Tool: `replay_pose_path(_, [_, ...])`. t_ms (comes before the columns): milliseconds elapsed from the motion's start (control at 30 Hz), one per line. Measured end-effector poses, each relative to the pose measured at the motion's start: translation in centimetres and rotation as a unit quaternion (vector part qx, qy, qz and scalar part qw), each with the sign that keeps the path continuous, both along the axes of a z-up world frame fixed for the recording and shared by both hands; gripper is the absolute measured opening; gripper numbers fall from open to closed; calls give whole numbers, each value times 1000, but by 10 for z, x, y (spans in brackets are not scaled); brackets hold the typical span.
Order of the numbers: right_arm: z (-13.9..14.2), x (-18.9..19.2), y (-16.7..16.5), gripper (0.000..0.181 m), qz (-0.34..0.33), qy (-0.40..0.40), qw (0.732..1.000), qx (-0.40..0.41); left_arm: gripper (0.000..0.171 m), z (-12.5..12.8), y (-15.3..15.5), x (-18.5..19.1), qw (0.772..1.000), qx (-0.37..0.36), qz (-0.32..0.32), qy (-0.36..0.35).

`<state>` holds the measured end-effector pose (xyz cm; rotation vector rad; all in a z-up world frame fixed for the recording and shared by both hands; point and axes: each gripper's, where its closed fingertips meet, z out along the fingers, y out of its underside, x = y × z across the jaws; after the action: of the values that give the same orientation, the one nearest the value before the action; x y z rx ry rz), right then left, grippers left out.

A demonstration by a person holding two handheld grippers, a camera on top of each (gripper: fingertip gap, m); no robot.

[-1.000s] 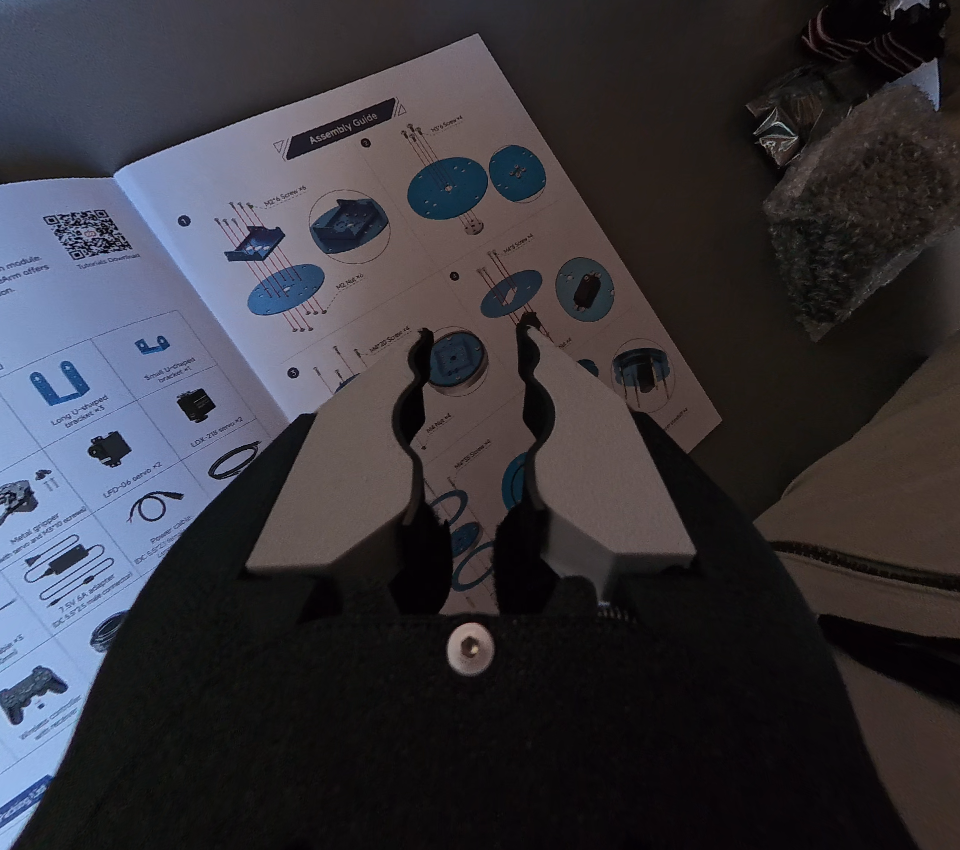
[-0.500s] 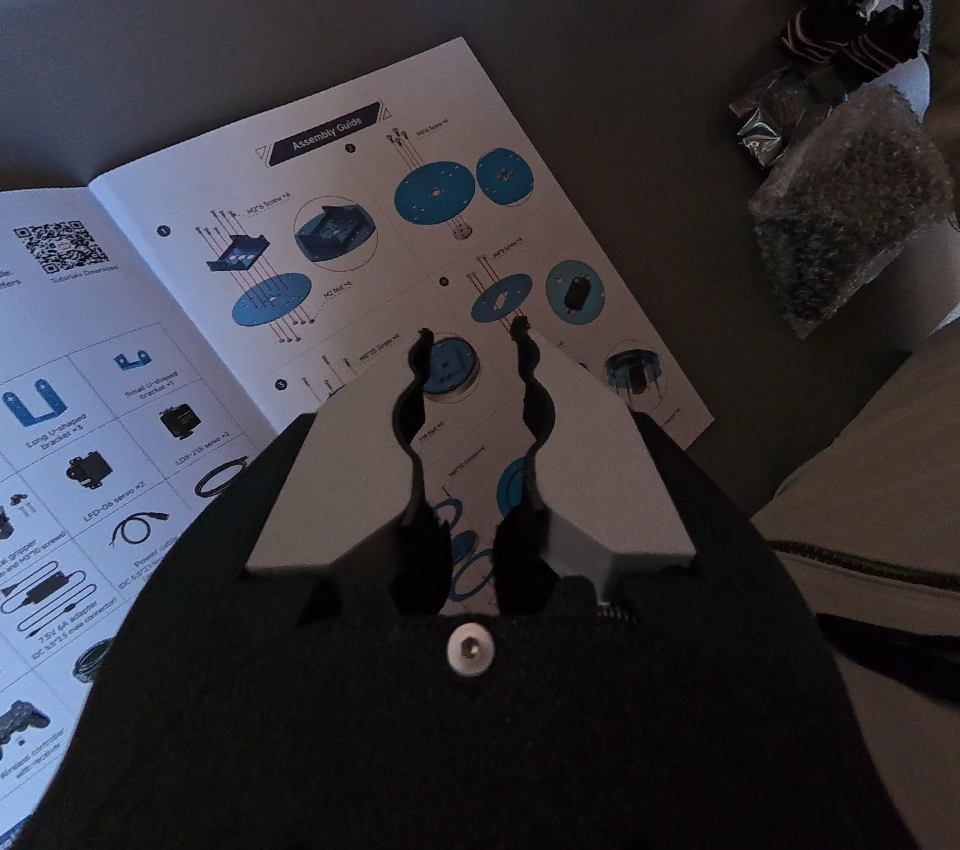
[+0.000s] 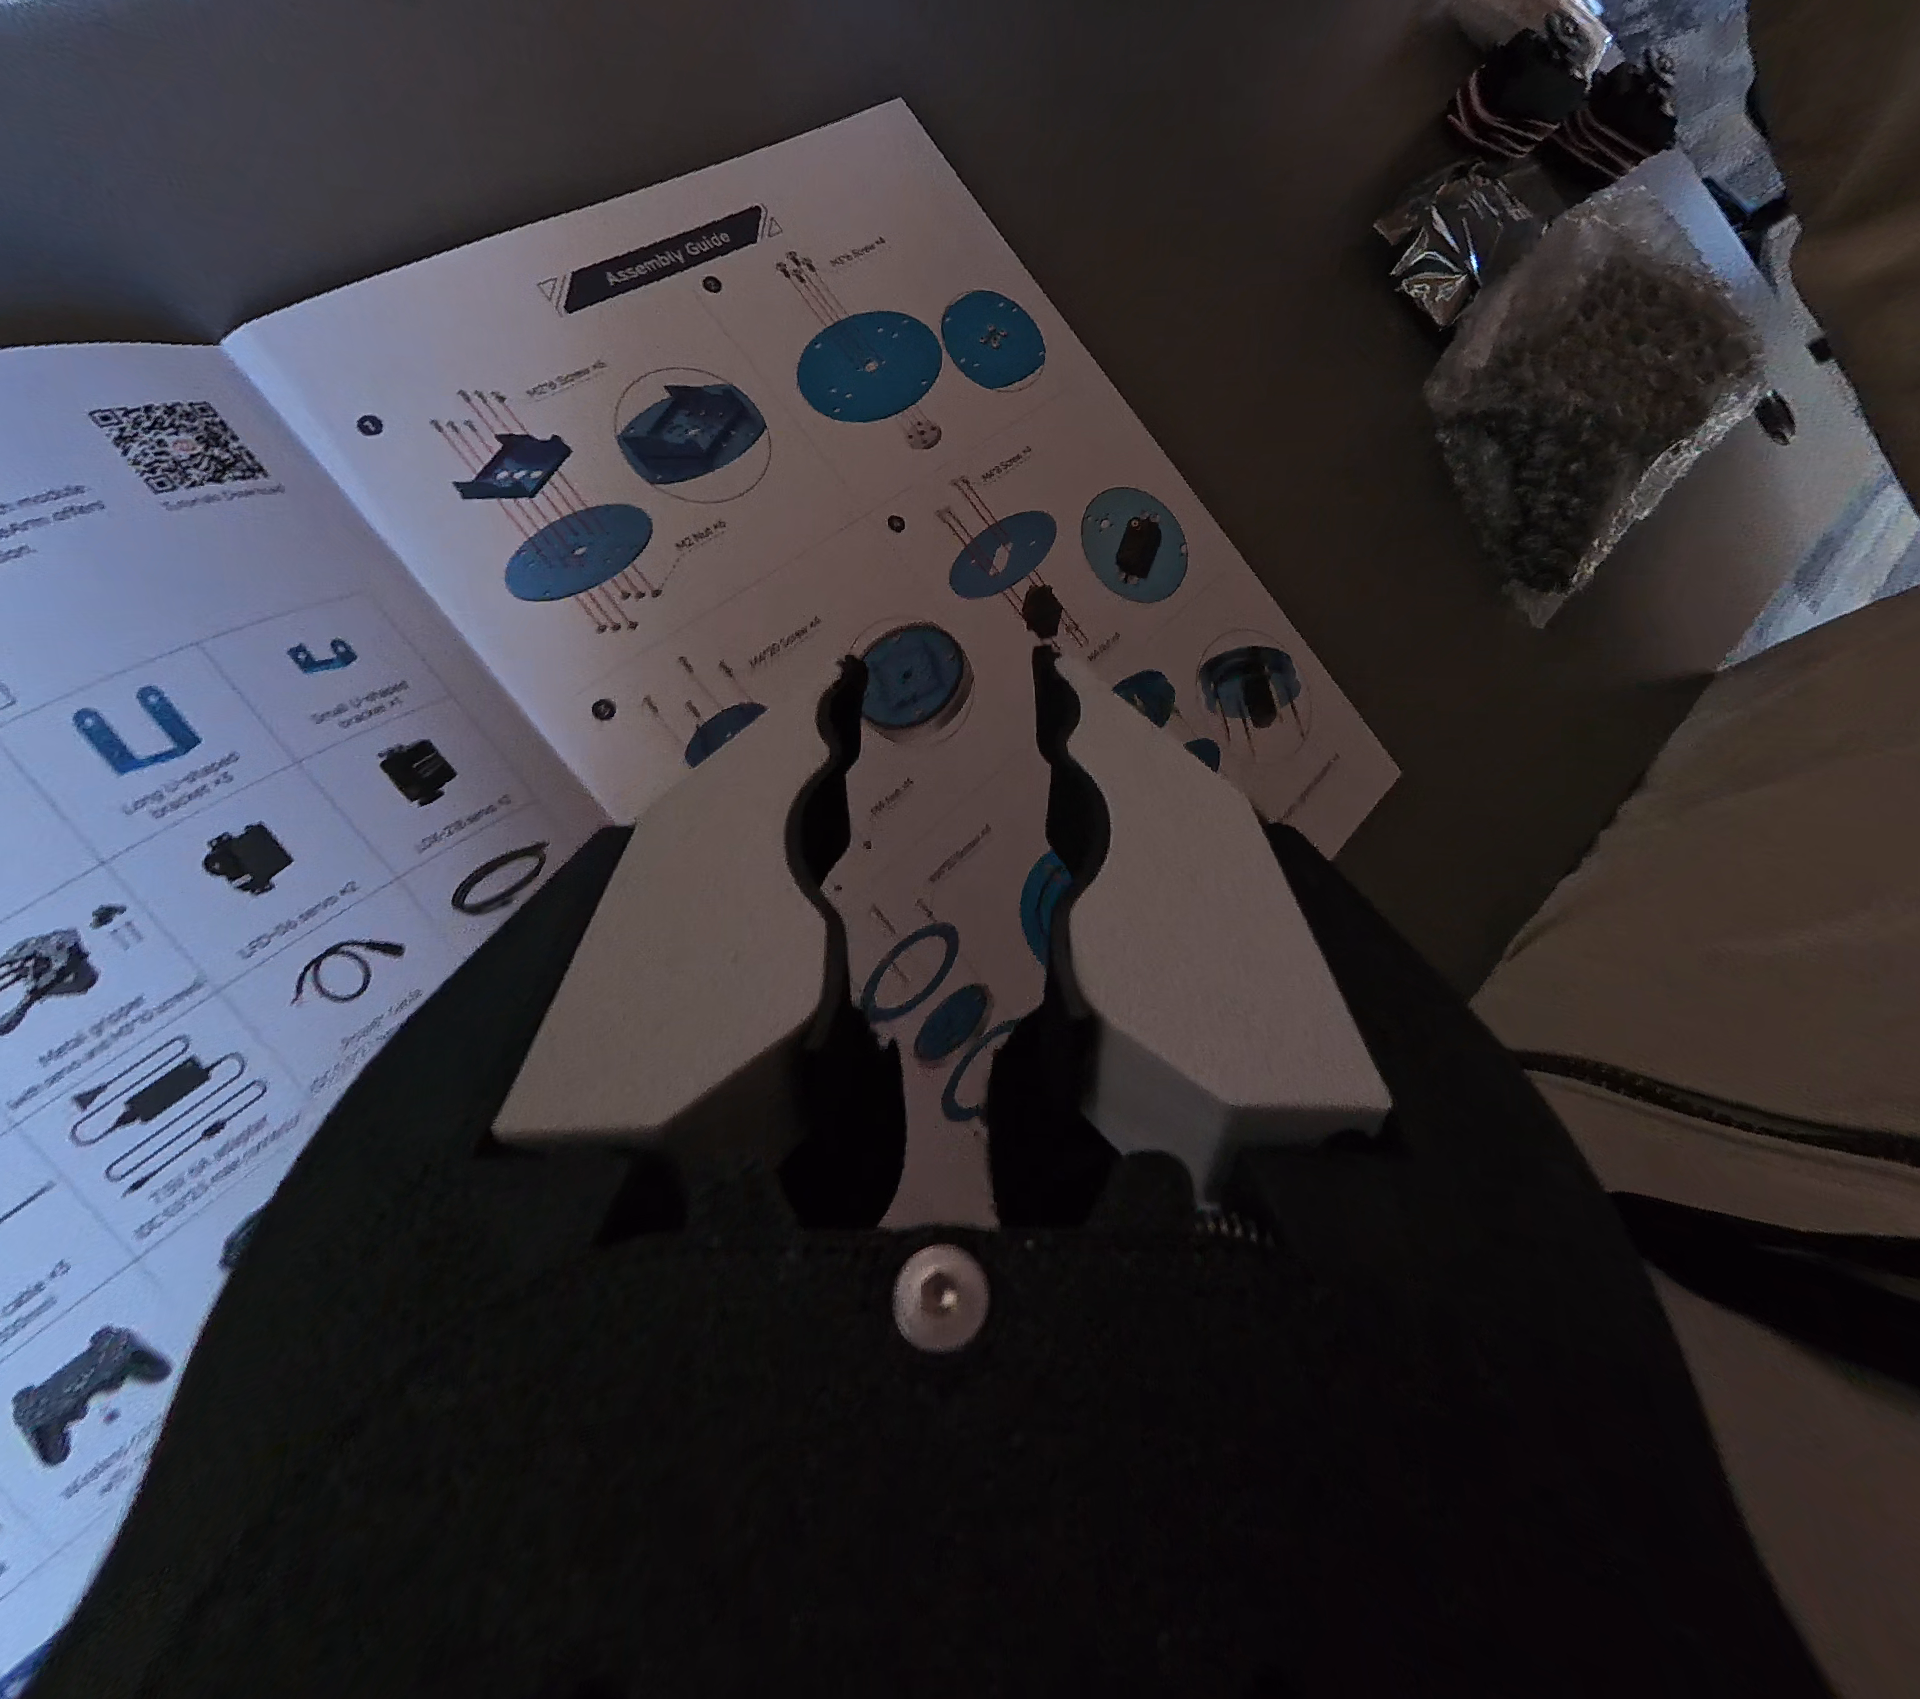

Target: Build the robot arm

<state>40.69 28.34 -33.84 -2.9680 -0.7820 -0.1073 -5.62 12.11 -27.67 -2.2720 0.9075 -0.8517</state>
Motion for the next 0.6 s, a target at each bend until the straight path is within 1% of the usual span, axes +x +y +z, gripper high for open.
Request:
replay_pose_path(67, [-1, 0, -1, 85, 5, 7, 1000, -5, 32, 2, -2, -8, 1000, 1, 2, -10])
replay_pose_path(133, [-1, -4, -6, 93, 13, 25, 999, -26, 32, 2, -3, -16, 1000, 5, 6, -16])
replay_pose_path(167, [0, -6, -5, 92, 12, 37, 999, -29, 32, 2, -4, -21, 1000, 6, 8, -19])
replay_pose_path(200, [1, -8, -4, 87, 15, 46, 999, -26, 32, 2, -5, -25, 1000, 7, 10, -21])
replay_pose_path(300, [5, -15, -3, 80, 30, 71, 997, -26, 32, 6, -7, -35, 999, 13, 17, -29])
replay_pose_path(333, [7, -16, -2, 77, 29, 76, 996, -27, 32, 7, -7, -37, 999, 15, 19, -31])
replay_pose_path(400, [11, -20, -1, 76, 21, 103, 994, -32, 32, 8, -8, -42, 999, 19, 21, -31])
replay_pose_path(467, [17, -20, 2, 69, 7, 121, 992, -35, 32, 10, -8, -44, 999, 24, 22, -29])
replay_pose_path(533, [26, -24, 2, 70, -5, 141, 989, -44, 32, 12, -9, -43, 999, 28, 15, -24])
replay_pose_path(567, [34, -22, 4, 68, -7, 133, 990, -35, 32, 13, -9, -43, 999, 32, 9, -20])
replay_pose_path(600, [45, -22, 7, 59, -2, 128, 992, -14, 32, 15, -8, -42, 999, 36, 3, -13])
